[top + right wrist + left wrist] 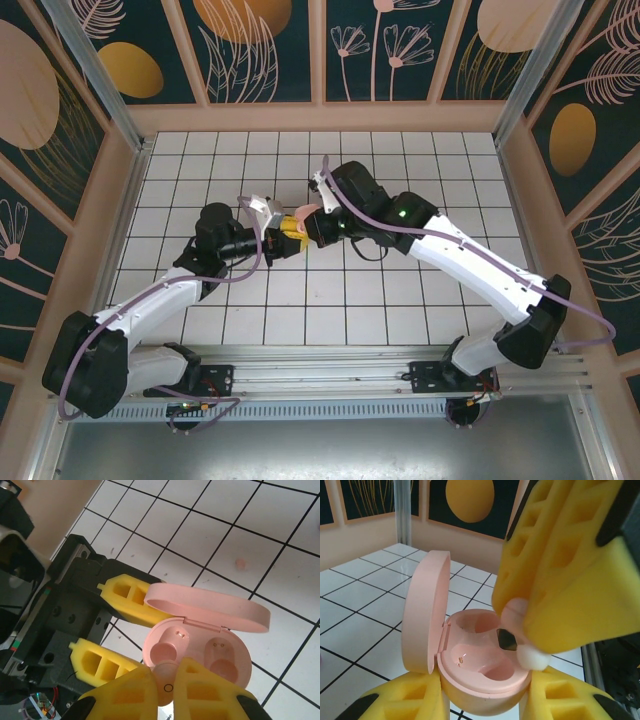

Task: Insert the wireless bluetooth earbuds into the charging case

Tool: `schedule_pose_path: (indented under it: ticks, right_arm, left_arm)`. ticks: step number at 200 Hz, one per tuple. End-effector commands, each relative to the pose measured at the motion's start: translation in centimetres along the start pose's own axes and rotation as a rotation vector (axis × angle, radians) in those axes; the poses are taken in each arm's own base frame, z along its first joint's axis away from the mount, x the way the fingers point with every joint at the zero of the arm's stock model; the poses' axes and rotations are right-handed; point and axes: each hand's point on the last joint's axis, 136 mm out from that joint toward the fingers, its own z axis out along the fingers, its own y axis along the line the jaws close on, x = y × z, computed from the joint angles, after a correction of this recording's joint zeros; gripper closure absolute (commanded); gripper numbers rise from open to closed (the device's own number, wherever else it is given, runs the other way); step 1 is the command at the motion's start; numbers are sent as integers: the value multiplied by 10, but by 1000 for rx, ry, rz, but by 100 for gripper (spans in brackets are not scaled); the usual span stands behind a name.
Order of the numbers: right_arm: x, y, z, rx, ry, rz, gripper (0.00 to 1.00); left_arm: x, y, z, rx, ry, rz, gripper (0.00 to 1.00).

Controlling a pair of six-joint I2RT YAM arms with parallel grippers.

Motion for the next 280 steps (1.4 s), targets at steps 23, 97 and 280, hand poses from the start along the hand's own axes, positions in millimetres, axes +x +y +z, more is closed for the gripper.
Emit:
schedule_pose_path:
  ticks: [23, 97, 280]
  right_arm:
    - [-6, 0, -2, 35, -8, -44, 93]
    - [-5, 2, 8, 34, 3, -49, 92]
    - [-21, 19, -12, -16, -46, -71, 64]
  left_arm:
    - [-10, -10, -3, 20, -32, 60, 76]
    - [-11, -13, -4, 31, -35, 52, 76]
    - [-9, -6, -3, -4, -29, 39, 76]
